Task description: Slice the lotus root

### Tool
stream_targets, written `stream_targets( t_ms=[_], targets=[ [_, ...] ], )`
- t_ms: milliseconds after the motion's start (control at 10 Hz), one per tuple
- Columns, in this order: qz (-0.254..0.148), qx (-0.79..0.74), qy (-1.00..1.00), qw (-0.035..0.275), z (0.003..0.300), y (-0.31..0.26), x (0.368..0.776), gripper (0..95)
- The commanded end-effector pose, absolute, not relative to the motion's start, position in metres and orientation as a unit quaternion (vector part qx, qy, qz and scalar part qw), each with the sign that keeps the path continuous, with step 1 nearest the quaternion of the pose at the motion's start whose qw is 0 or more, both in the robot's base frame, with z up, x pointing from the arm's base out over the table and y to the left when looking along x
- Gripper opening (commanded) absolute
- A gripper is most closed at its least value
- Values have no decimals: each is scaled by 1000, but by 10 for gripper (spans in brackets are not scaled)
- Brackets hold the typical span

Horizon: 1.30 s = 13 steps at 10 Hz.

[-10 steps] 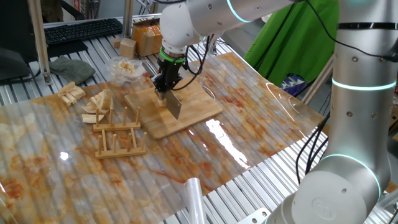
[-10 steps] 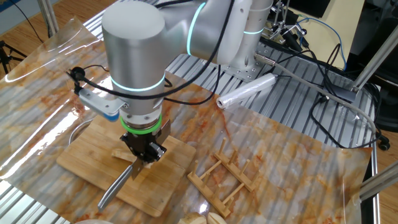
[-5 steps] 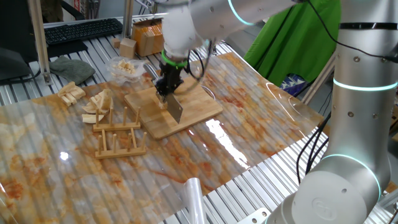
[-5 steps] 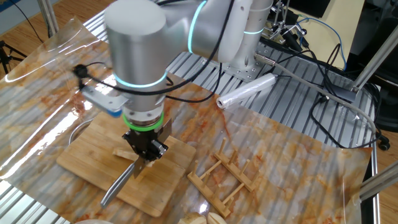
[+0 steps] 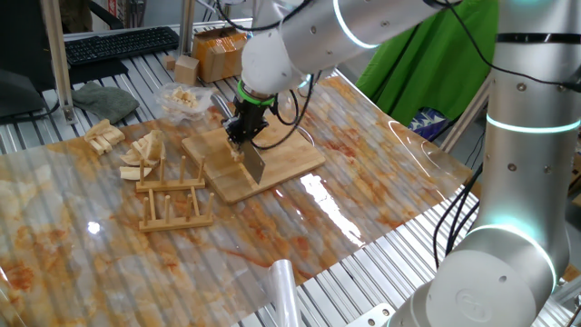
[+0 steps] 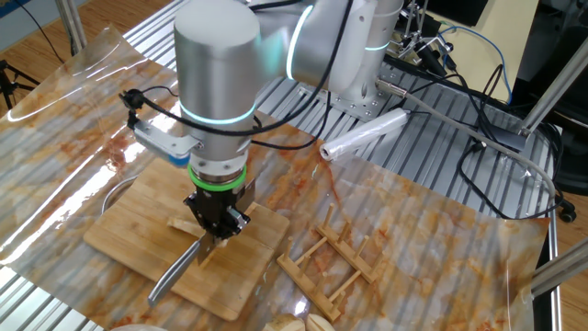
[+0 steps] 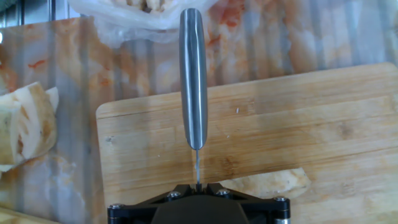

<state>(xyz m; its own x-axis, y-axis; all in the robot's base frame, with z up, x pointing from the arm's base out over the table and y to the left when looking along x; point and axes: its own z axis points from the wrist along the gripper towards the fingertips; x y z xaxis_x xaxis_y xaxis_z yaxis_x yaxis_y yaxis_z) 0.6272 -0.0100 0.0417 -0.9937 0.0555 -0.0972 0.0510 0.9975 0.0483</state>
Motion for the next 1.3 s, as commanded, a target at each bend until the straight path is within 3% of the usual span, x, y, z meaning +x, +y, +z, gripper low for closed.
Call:
stream_targets(
  t_ms=[100,300,1300],
  targets=[
    [10,22,999,31,41,-7,629,0],
    [5,19,1000,15,55,-7,628,0],
    [2,20,1000,21,58,-9,627,0]
  ],
)
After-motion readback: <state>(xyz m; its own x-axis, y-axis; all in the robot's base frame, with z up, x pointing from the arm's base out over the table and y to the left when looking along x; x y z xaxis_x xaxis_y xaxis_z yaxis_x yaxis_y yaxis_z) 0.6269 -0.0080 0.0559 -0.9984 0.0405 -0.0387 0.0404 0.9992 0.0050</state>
